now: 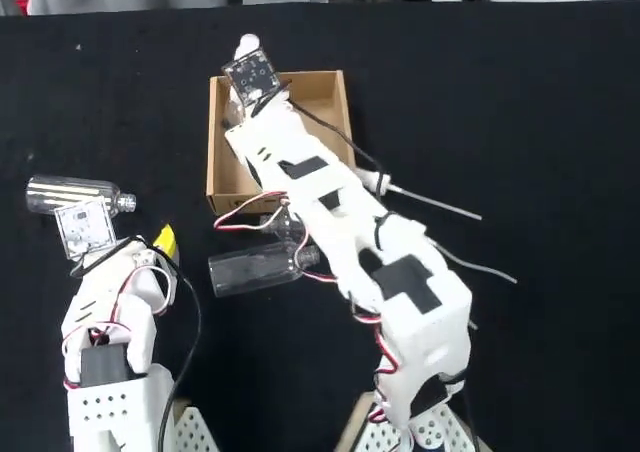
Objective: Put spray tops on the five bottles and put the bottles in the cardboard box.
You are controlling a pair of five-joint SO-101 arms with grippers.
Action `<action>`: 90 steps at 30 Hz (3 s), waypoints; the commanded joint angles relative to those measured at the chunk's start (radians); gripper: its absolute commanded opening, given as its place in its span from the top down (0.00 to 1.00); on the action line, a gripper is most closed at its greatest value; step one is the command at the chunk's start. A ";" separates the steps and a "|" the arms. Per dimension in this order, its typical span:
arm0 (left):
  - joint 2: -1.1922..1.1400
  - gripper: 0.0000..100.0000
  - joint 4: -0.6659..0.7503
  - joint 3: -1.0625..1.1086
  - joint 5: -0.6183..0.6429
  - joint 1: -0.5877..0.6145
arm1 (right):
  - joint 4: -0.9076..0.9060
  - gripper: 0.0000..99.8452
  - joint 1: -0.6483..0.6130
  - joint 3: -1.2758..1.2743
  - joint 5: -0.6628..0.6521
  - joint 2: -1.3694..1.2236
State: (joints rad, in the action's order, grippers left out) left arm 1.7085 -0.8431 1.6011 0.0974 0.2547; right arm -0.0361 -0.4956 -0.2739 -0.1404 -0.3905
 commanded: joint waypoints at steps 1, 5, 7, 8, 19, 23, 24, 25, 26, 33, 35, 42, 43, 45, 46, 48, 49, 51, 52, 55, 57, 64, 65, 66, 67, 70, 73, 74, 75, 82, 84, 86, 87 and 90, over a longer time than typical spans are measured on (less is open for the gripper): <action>0.012 0.81 0.011 -0.007 -0.006 0.012 | 0.034 0.91 0.029 0.068 -0.005 0.008; 0.012 0.81 0.011 -0.007 -0.006 0.012 | 0.034 0.91 0.025 0.064 -0.005 0.008; 0.012 0.81 0.011 -0.007 -0.006 0.012 | 0.034 0.91 0.023 0.064 -0.005 0.008; 0.012 0.81 0.011 -0.007 -0.006 0.012 | 0.034 0.91 0.021 0.062 -0.005 0.008; 0.012 0.81 0.011 -0.007 -0.006 0.012 | 0.023 0.81 0.018 0.059 0.071 0.008; 0.012 0.81 0.011 -0.005 -0.006 0.012 | -0.023 0.77 0.018 0.062 0.078 0.008; 0.012 0.81 0.011 -0.005 -0.006 0.012 | -0.025 0.75 0.018 0.061 0.080 0.010; 0.012 0.81 0.011 -0.005 -0.006 0.012 | -0.025 0.73 0.018 0.061 0.080 0.010; 0.012 0.81 0.011 -0.005 -0.006 0.012 | -0.031 0.72 0.018 0.061 0.080 0.010; 0.012 0.81 0.011 -0.005 -0.006 0.012 | -0.058 0.69 0.015 0.062 0.080 0.015; 0.012 0.81 0.011 -0.005 -0.006 0.012 | -0.058 0.69 0.012 0.061 0.080 0.016; 0.012 0.81 0.011 -0.005 -0.006 0.012 | -0.104 0.69 -0.023 0.068 0.080 0.018; 0.012 0.81 0.011 -0.005 -0.006 0.012 | -0.109 0.69 -0.025 0.068 0.080 0.018; 0.012 0.81 0.011 -0.005 -0.006 0.012 | -0.115 0.69 -0.026 0.067 0.080 0.018; 0.012 0.81 0.011 -0.005 -0.006 0.012 | -0.123 0.69 -0.026 0.067 0.080 0.018; 0.012 0.81 0.011 -0.005 -0.006 0.012 | -0.132 0.69 -0.026 0.067 0.080 0.022; 0.012 0.81 0.011 -0.005 -0.006 0.012 | -0.135 0.69 -0.028 0.064 0.080 0.033; 0.012 0.81 0.011 -0.005 -0.006 0.012 | -0.141 0.69 -0.038 0.059 0.081 0.058; 0.012 0.81 0.011 -0.005 -0.006 0.012 | -0.153 0.69 -0.044 0.059 0.081 0.068; 0.012 0.81 0.011 -0.005 -0.006 0.012 | -0.178 0.69 -0.049 0.061 0.081 0.085; 0.012 0.81 0.011 -0.005 -0.006 0.012 | -0.180 0.69 -0.048 0.061 0.081 0.085; 0.012 0.81 0.011 -0.005 -0.006 0.012 | -0.183 0.69 -0.044 0.021 0.081 0.114; 0.012 0.81 0.011 -0.005 -0.006 0.012 | -0.192 0.69 -0.044 0.012 0.081 0.125; 0.012 0.81 0.011 -0.005 -0.006 0.012 | -0.201 0.69 -0.043 0.005 0.081 0.137; 0.012 0.81 0.011 -0.005 -0.006 0.012 | -0.213 0.69 -0.041 0.002 0.081 0.153; 0.012 0.81 0.011 -0.005 -0.006 0.012 | -0.275 0.69 -0.041 -0.001 0.081 0.200; 0.012 0.81 0.011 -0.005 -0.006 0.012 | -0.342 0.69 -0.043 -0.001 0.081 0.245; 0.012 0.81 0.011 -0.005 -0.006 0.012 | -0.362 0.69 -0.043 -0.001 0.081 0.260; 0.012 0.81 0.011 -0.005 -0.006 0.012 | -0.381 0.69 -0.043 -0.001 0.081 0.272; 0.012 0.81 0.011 -0.005 -0.006 0.012 | -0.539 0.69 -0.041 0.001 0.081 0.378; 0.012 0.81 0.011 -0.005 -0.006 0.012 | -0.598 0.69 -0.041 0.001 0.081 0.417; 0.012 0.81 0.011 -0.005 -0.006 0.012 | -0.667 0.69 -0.041 0.001 0.081 0.461; 0.012 0.81 0.011 -0.005 -0.006 0.012 | -0.704 0.69 -0.041 0.001 0.081 0.486; 0.012 0.81 0.011 -0.005 -0.006 0.012 | -0.809 0.69 -0.041 0.002 0.081 0.559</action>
State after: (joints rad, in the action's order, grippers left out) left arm 1.7085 -0.8431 1.6011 0.0959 0.2547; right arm -0.7572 -0.5171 -0.2862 -0.0683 0.0453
